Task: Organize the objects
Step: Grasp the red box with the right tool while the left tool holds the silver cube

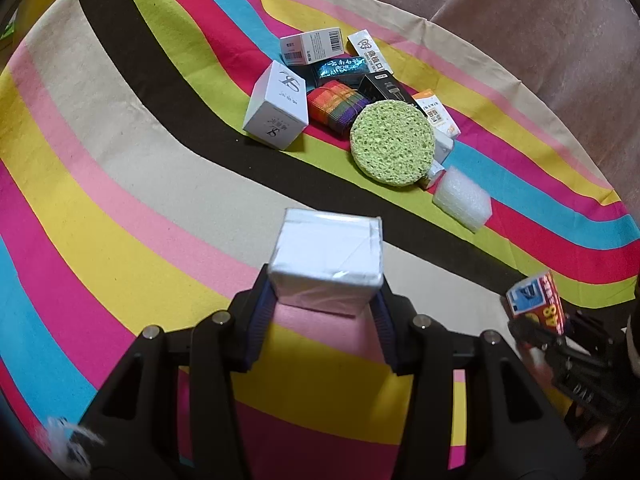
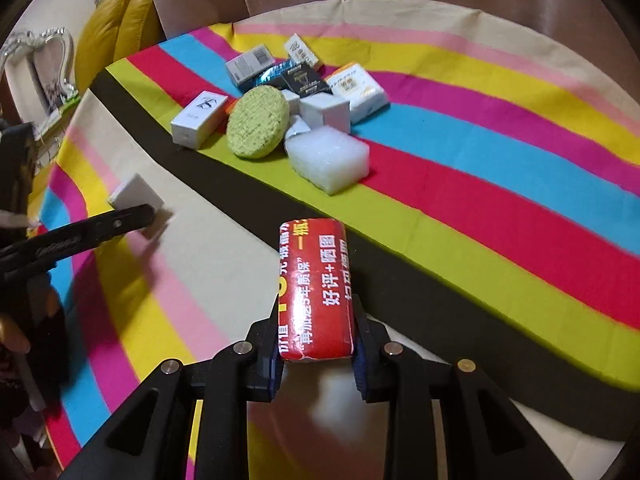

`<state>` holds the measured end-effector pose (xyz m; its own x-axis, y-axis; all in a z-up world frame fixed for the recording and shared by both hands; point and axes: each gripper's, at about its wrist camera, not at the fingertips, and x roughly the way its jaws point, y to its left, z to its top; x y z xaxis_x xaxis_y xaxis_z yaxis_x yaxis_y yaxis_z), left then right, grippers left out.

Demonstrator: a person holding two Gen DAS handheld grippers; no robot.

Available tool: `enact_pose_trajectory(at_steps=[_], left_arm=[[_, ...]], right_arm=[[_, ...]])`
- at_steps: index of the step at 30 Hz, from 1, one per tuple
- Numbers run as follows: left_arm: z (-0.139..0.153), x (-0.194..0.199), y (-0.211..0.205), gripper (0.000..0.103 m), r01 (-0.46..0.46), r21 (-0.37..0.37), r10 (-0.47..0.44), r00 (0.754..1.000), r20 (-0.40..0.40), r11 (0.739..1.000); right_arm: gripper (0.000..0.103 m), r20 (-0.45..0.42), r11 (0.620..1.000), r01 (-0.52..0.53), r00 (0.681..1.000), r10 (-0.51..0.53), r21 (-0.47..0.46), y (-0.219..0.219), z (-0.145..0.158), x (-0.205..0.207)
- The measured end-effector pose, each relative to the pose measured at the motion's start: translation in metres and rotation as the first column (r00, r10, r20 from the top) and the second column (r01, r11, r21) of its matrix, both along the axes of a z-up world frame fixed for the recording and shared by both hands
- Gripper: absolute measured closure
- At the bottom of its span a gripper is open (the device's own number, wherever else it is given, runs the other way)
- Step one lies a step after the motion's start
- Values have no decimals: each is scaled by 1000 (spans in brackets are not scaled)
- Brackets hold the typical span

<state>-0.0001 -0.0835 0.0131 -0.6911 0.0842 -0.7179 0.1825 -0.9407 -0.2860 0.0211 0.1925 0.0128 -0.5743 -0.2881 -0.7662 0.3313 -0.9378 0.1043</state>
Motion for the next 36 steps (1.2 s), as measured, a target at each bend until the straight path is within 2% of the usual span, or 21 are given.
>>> enact_pose_trajectory(at_steps=[5, 7, 9, 11, 13, 14, 15, 16, 22, 30, 36], left_arm=[[0, -2, 8, 50, 3, -49, -3, 1000, 15, 999], [1, -5, 15, 40, 31, -78, -30, 999, 24, 996], [1, -11, 23, 24, 55, -115, -50, 998, 48, 992], [1, -17, 28, 20, 43, -151, -33, 997, 69, 988], [-1, -23, 29, 20, 19, -181, -4, 997, 81, 983], [-1, -23, 29, 27, 9, -184, 5, 997, 78, 983], [0, -21, 28, 48, -7, -191, 20, 998, 66, 982], [0, -20, 27, 53, -17, -195, 30, 998, 61, 981], [0, -14, 15, 53, -39, -130, 44, 998, 34, 991], [-2, -20, 25, 53, -36, -183, 47, 997, 57, 983], [-2, -19, 36, 54, -30, -265, 54, 995, 82, 964]], right_arm=[[74, -19, 999, 12, 1000, -11, 35, -12, 3, -2], [74, -19, 999, 11, 1000, -11, 38, -9, 3, 1], [74, -22, 999, 11, 1000, -10, 51, -10, 3, 1], [73, -25, 998, 11, 1000, -9, 67, -13, 2, 0], [73, -25, 998, 10, 1000, -9, 69, -13, 2, 1], [73, -23, 998, 10, 1000, -9, 66, -13, 2, -1], [73, -22, 998, 10, 1000, -9, 62, -12, 2, -1], [73, -22, 998, 10, 1000, -9, 61, -12, 2, -1], [74, -31, 997, 14, 999, -11, 81, -15, 2, -1], [74, -25, 998, 16, 1000, -14, 66, -12, 1, -3], [74, -28, 997, 35, 999, -33, 73, -12, 1, -5]])
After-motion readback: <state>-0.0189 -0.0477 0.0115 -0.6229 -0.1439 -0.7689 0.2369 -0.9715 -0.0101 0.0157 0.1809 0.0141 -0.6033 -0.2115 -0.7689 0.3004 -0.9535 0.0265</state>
